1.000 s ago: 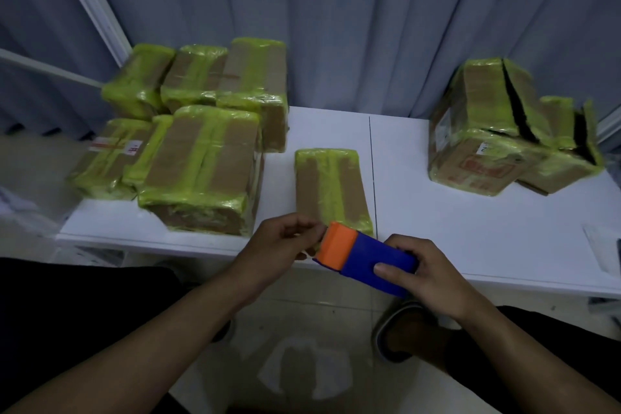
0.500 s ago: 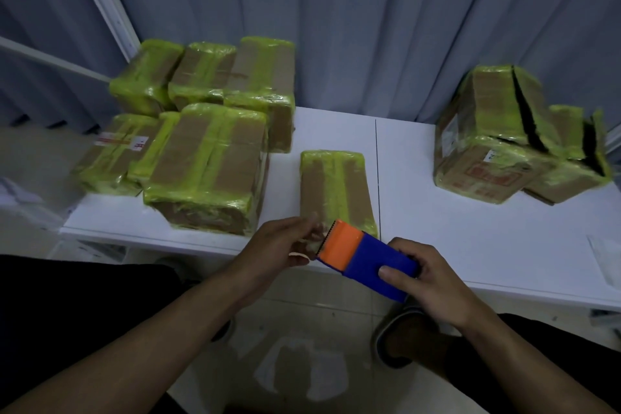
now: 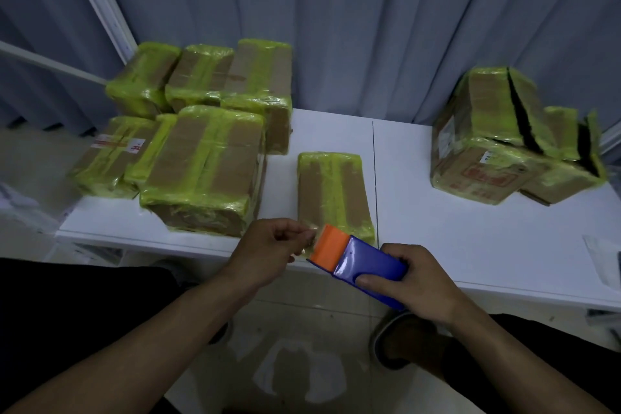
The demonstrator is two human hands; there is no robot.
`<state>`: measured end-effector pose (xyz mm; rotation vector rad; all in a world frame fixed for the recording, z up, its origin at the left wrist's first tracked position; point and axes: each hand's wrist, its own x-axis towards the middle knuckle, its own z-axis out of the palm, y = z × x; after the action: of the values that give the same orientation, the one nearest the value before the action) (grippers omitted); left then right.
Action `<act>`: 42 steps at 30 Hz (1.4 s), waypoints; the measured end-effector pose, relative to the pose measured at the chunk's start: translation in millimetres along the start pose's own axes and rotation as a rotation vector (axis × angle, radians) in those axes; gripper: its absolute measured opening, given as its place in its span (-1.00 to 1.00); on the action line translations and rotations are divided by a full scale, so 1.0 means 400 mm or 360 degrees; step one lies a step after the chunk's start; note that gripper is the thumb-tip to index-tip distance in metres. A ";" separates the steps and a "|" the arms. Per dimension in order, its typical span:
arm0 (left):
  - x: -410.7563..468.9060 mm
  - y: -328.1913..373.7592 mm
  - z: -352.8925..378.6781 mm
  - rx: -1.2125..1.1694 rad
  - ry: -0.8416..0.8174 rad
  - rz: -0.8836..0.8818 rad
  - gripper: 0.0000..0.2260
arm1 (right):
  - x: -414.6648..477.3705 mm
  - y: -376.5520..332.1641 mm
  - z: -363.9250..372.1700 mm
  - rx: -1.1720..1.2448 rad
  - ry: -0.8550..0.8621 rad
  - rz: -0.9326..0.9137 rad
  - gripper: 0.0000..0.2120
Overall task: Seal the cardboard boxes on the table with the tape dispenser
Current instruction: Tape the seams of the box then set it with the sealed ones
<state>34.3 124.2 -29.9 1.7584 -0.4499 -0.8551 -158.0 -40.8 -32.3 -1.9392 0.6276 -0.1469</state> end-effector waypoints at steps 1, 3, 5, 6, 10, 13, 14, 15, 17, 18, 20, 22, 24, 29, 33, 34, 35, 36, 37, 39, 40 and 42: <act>0.003 -0.003 -0.004 -0.0020 -0.0007 -0.0018 -0.95 | 0.000 -0.004 -0.001 -0.0033 -0.0004 0.0003 -0.68; 0.004 -0.011 -0.008 -0.0055 -0.0026 -0.0055 -0.94 | -0.002 -0.010 -0.005 -0.0084 -0.0023 0.0015 -0.71; 0.002 -0.024 0.001 -0.0069 -0.0026 -0.0091 -0.94 | -0.003 -0.016 -0.010 -0.0151 -0.0048 0.0020 -0.73; 0.004 -0.028 0.006 -0.0090 -0.0016 -0.0108 -0.94 | -0.001 -0.018 -0.015 -0.0189 -0.0052 0.0018 -0.73; 0.027 -0.044 -0.024 -0.0310 0.0151 -0.0180 -0.94 | -0.005 -0.015 -0.047 -0.0339 -0.0030 0.0043 -0.70; 0.041 -0.063 -0.053 -0.0278 0.0199 -0.0133 -0.96 | -0.005 -0.011 -0.066 -0.0457 0.0028 0.0071 -0.61; 0.044 -0.072 -0.048 -0.0251 0.0224 -0.0124 -0.95 | -0.004 -0.014 -0.064 -0.0508 0.0041 0.0068 -0.60; 0.048 -0.084 -0.042 -0.0229 0.0274 -0.0127 -0.93 | -0.002 -0.023 -0.059 -0.0551 0.0045 0.0057 -0.60; 0.060 -0.110 -0.027 -0.0223 0.0367 -0.0141 -0.89 | 0.006 -0.046 -0.049 -0.0644 0.0043 0.0030 -0.59; 0.064 -0.121 -0.019 -0.0246 0.0404 -0.0145 -0.88 | 0.011 -0.055 -0.046 -0.0725 0.0046 0.0009 -0.55; 0.073 -0.136 -0.007 -0.0314 0.0469 -0.0155 -0.90 | 0.026 -0.073 -0.044 -0.0918 0.0064 -0.0027 -0.48; 0.081 -0.148 0.005 -0.0337 0.0494 -0.0163 -0.90 | 0.044 -0.088 -0.042 -0.1069 0.0069 -0.0011 -0.46; 0.092 -0.162 0.016 -0.0339 0.0515 -0.0184 -0.90 | 0.062 -0.104 -0.035 -0.1181 0.0025 0.0037 -0.48; 0.121 -0.193 0.030 -0.0320 0.0606 -0.0285 -0.89 | 0.102 -0.123 -0.008 -0.1345 -0.0047 0.0057 -0.48; 0.144 -0.207 0.033 -0.0255 0.0576 -0.0359 -0.90 | 0.128 -0.119 0.007 -0.1497 -0.0032 0.0118 -0.42; 0.148 -0.209 0.035 -0.0224 0.0559 -0.0366 -0.90 | 0.134 -0.117 0.009 -0.1506 -0.0034 0.0135 -0.41; 0.154 -0.212 0.038 -0.0202 0.0543 -0.0379 -0.90 | 0.139 -0.116 0.011 -0.1513 -0.0034 0.0152 -0.41; 0.160 -0.216 0.042 -0.0189 0.0530 -0.0394 -0.89 | 0.142 -0.115 0.013 -0.1521 -0.0034 0.0169 -0.41; 0.165 -0.219 0.046 -0.0180 0.0518 -0.0401 -0.89 | 0.145 -0.115 0.016 -0.1528 -0.0032 0.0189 -0.41; 0.172 -0.223 0.054 -0.0150 0.0490 -0.0388 -0.89 | 0.152 -0.112 0.019 -0.1524 -0.0024 0.0243 -0.41; 0.175 -0.224 0.058 -0.0130 0.0480 -0.0378 -0.89 | 0.155 -0.112 0.020 -0.1510 -0.0029 0.0277 -0.41; 0.181 -0.225 0.066 -0.0107 0.0433 -0.0383 -0.90 | 0.163 -0.113 0.020 -0.1480 -0.0052 0.0332 -0.41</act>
<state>54.0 90.2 -141.7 1.8567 -0.0304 -0.7714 -82.9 -51.6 -7.5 -2.7232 0.9784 0.3756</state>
